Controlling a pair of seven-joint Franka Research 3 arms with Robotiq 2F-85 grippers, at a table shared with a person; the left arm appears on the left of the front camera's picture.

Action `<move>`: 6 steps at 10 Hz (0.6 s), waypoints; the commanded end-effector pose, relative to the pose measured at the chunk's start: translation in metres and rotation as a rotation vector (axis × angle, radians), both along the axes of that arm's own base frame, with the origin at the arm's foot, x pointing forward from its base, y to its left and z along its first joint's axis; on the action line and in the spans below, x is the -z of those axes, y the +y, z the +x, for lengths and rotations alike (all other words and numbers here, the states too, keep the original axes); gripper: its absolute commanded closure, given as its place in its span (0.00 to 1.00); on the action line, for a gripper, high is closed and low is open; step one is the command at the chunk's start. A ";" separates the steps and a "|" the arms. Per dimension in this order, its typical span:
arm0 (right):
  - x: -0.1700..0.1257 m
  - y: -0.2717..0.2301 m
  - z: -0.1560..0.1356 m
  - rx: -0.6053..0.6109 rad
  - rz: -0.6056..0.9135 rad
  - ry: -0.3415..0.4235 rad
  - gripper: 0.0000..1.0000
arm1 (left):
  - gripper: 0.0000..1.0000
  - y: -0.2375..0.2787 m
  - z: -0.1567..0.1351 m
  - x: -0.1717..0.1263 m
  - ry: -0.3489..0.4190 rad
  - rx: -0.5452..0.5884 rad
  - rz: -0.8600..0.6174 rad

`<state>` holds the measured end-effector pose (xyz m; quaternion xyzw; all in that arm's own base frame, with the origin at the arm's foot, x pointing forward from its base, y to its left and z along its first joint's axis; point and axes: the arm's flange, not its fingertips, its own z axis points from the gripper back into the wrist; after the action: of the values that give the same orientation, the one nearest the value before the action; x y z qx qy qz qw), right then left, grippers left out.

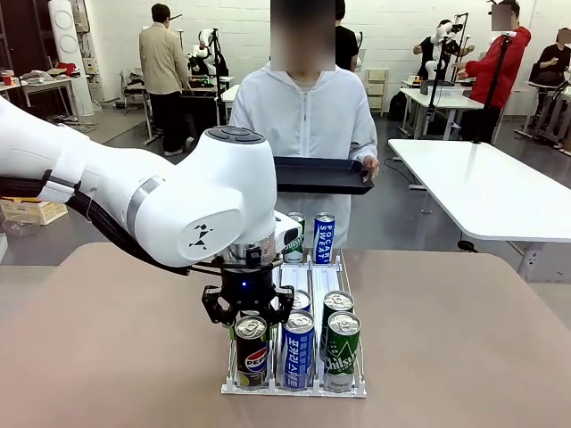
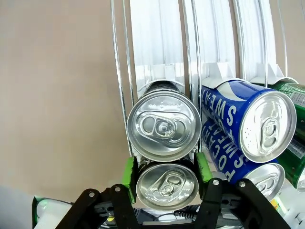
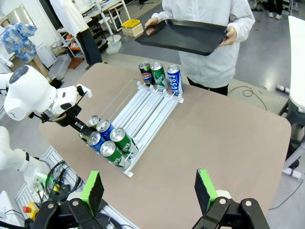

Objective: Retrieve and hand over the desired beverage to the person.
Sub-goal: Pick up a can of the same type that the person held from the Automatic Can Dispenser.

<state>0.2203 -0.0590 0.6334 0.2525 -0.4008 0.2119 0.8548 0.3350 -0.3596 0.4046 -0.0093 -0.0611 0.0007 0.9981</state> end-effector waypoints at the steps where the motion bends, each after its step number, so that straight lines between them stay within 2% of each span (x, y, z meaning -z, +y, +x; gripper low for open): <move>1: 0.000 0.000 0.001 -0.025 0.014 -0.004 0.00 | 1.00 0.005 -0.005 0.012 0.010 0.013 -0.009; 3: 0.000 0.000 0.001 -0.025 0.014 -0.004 0.00 | 0.98 0.005 -0.009 -0.003 -0.011 0.010 -0.006; 4: 0.000 0.000 0.001 -0.025 0.014 -0.004 0.00 | 0.98 0.005 -0.017 -0.021 -0.014 0.020 -0.004; 6: 0.000 0.000 0.001 -0.025 0.014 -0.004 0.00 | 0.98 0.002 -0.035 -0.077 -0.046 0.075 0.027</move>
<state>0.2204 -0.0590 0.6334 0.2525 -0.4007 0.2119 0.8549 0.3142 -0.3614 0.4456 -0.0007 -0.0838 -0.0192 0.9963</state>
